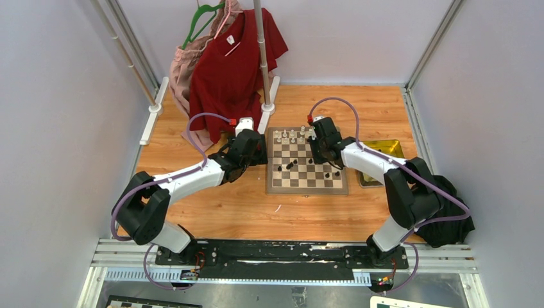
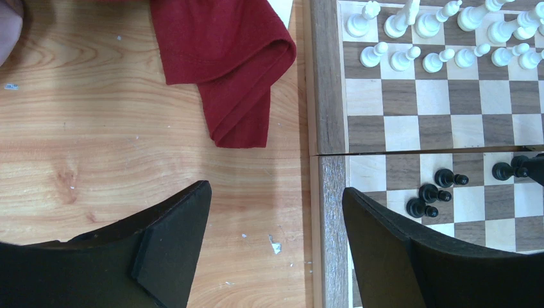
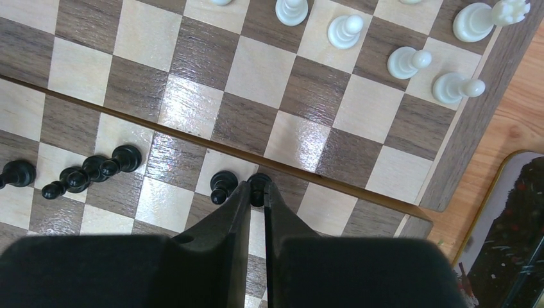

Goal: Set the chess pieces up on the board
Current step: Pick up the chess piece from the chessboard, then place the chess piece on the chessboard, then pick up the chess piece from the chessboard, then place the chess piece on the chessboard.

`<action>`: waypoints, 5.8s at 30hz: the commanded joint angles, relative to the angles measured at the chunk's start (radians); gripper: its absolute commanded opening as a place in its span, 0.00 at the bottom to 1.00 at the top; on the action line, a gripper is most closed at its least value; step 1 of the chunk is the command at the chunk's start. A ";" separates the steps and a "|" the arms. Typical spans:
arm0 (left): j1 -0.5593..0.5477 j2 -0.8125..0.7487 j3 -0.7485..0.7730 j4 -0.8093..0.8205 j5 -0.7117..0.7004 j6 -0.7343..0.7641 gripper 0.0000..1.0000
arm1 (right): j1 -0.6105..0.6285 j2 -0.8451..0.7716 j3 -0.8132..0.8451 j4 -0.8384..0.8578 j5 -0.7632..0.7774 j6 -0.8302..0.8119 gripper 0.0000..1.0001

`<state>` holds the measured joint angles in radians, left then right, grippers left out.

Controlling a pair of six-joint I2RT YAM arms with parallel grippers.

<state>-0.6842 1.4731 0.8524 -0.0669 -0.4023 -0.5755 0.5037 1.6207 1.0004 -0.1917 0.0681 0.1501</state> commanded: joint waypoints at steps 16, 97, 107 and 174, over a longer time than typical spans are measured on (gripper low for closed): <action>-0.008 -0.017 0.013 0.003 -0.020 -0.005 0.80 | 0.036 -0.222 -0.106 -0.051 0.013 0.005 0.03; -0.018 -0.007 0.014 0.017 -0.032 0.004 0.81 | 0.105 -0.053 0.000 -0.002 0.066 -0.031 0.32; -0.018 0.003 0.014 0.025 -0.030 0.010 0.81 | 0.087 -0.020 0.018 0.003 0.066 -0.040 0.32; -0.019 0.009 -0.015 0.031 -0.036 0.013 0.81 | 0.168 -0.174 -0.190 0.028 0.016 0.029 0.00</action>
<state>-0.6964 1.4788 0.8520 -0.0616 -0.4156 -0.5571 0.6567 1.4269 0.8234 -0.1776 0.0925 0.1650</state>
